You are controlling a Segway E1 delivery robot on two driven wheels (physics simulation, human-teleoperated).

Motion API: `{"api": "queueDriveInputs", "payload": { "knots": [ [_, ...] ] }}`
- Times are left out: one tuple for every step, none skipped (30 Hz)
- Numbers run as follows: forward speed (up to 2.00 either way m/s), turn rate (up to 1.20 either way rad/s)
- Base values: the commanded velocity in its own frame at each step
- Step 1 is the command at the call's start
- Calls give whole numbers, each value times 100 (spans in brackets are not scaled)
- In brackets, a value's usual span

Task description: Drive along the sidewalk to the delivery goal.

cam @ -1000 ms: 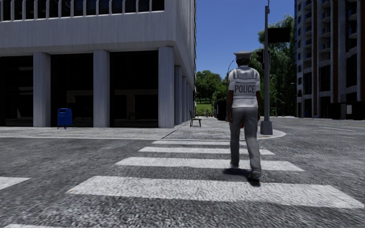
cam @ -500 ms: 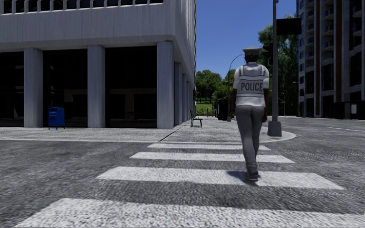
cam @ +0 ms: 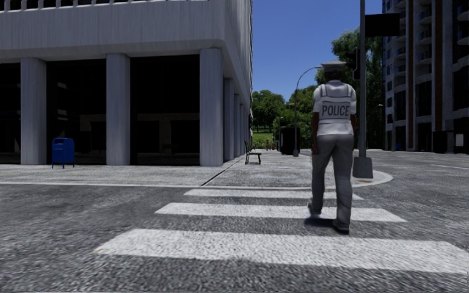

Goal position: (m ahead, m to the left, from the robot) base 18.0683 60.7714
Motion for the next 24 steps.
{"api": "queueDriveInputs", "payload": {
  "knots": [
    [95,0],
    [95,0],
    [94,0],
    [94,0],
    [93,-6],
    [92,-20],
    [92,-24],
    [92,-24],
    [92,-27],
    [92,-34],
    [92,-39],
    [92,-39],
    [92,-41],
    [92,-41],
    [92,-41],
    [92,-41],
    [91,-41],
    [88,-41],
    [88,-41],
    [88,-41],
    [87,-41],
    [87,-41],
    [87,-41],
    [87,-41]
  ]
}}
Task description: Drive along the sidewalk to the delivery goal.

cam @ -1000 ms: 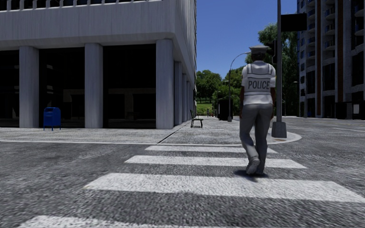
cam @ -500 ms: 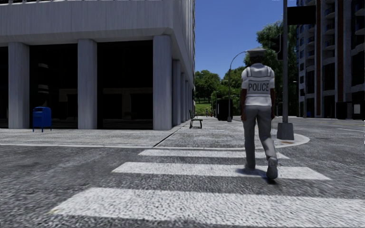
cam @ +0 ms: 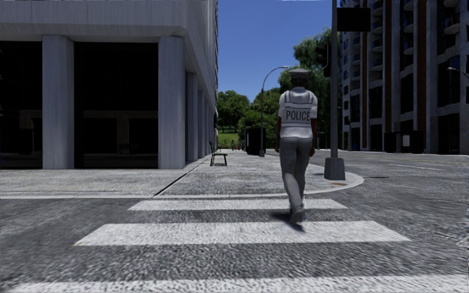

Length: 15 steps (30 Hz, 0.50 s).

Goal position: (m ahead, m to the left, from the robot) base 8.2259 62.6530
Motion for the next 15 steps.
{"api": "queueDriveInputs", "payload": {
  "knots": [
    [87,0],
    [87,0],
    [87,0],
    [87,0],
    [87,0],
    [87,0],
    [87,0],
    [87,0],
    [87,0],
    [87,0],
    [87,0],
    [87,17],
    [87,35],
    [87,47],
    [87,47]
  ]
}}
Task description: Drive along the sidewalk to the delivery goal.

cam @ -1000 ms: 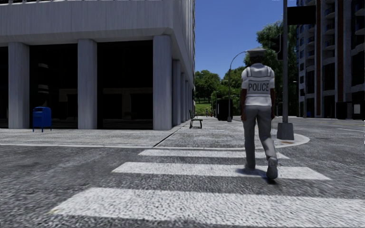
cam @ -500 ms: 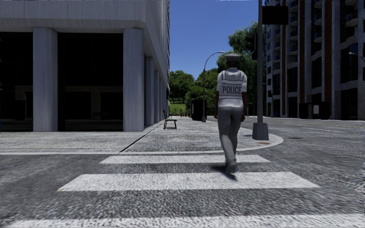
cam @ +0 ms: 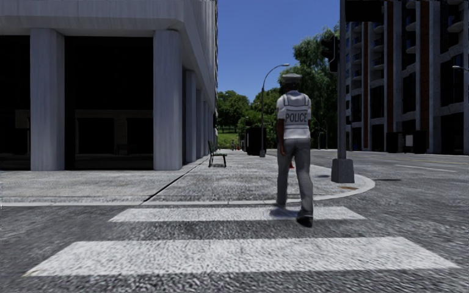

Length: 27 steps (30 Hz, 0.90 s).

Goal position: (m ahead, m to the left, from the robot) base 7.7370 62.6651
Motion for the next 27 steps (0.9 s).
{"api": "queueDriveInputs", "payload": {
  "knots": [
    [87,50],
    [87,51],
    [87,32],
    [87,32],
    [87,11],
    [87,0],
    [87,0],
    [87,0],
    [87,0],
    [87,0],
    [87,0],
    [87,0],
    [87,6],
    [89,9],
    [91,10],
    [91,10],
    [93,9],
    [99,2],
    [99,2],
    [102,0],
    [102,0],
    [102,0],
    [102,0],
    [103,0],
    [103,0],
    [103,0],
    [103,0]
  ]
}}
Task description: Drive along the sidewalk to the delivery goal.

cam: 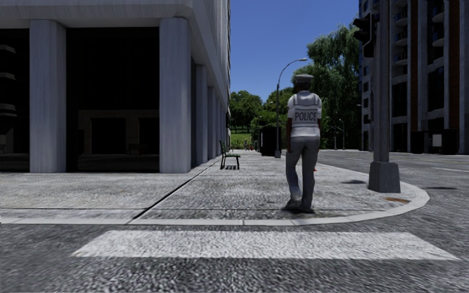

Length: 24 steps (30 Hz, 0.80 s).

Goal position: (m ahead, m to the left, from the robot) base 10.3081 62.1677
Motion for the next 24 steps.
{"api": "queueDriveInputs", "payload": {
  "knots": [
    [103,0],
    [103,0],
    [103,0],
    [103,0],
    [103,0],
    [103,0],
    [103,0],
    [103,0],
    [103,0],
    [103,0],
    [103,0],
    [103,0],
    [103,0],
    [103,0],
    [103,0],
    [103,0],
    [103,0],
    [103,6],
    [103,10],
    [103,10],
    [103,11],
    [104,11],
    [105,11],
    [105,11]
  ]
}}
